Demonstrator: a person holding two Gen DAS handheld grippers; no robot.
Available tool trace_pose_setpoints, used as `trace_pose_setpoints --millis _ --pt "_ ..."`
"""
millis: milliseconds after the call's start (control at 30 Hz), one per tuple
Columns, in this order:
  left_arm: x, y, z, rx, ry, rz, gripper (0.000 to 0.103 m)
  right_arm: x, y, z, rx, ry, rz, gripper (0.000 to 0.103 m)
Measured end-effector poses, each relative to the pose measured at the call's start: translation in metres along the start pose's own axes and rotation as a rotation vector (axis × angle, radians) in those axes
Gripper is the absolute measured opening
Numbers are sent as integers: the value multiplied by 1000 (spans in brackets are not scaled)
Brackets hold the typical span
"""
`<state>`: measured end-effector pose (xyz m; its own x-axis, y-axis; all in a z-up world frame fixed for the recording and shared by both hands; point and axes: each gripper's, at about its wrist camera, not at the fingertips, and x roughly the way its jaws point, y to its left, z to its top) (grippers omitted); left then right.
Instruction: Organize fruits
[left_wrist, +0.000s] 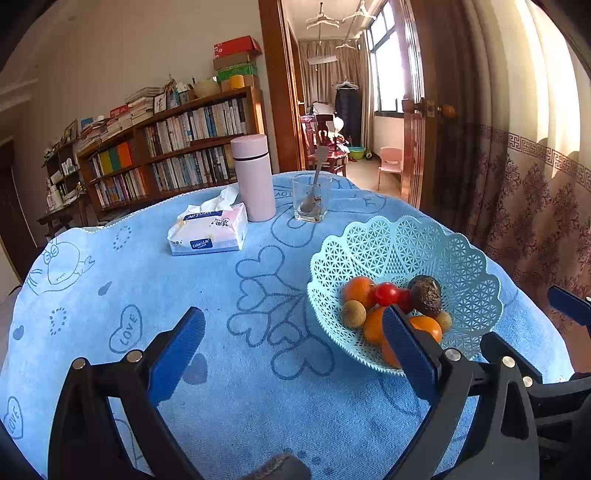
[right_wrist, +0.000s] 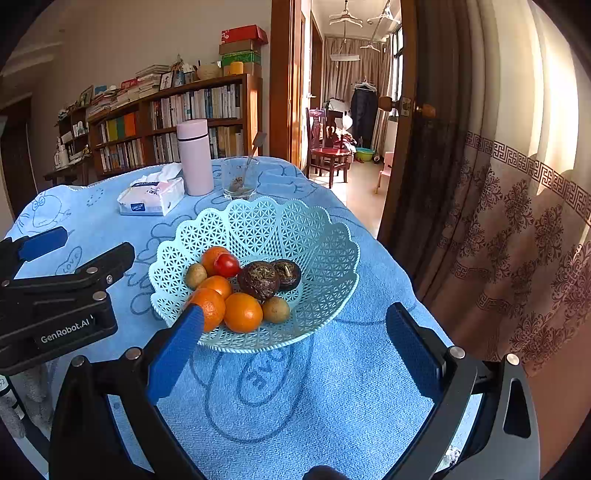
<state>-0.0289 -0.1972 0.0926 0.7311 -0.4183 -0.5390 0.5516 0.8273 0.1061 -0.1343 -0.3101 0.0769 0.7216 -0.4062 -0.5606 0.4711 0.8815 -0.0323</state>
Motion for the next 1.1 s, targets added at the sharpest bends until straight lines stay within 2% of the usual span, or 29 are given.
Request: trace_pose_setpoints --millis 833,1100 --pt "-3 3 -6 24 -9 -19 96 3 12 -3 -11 21 -8 100" --pt "-6 27 -15 -33 28 17 96 0 29 -3 -38 28 15 100"
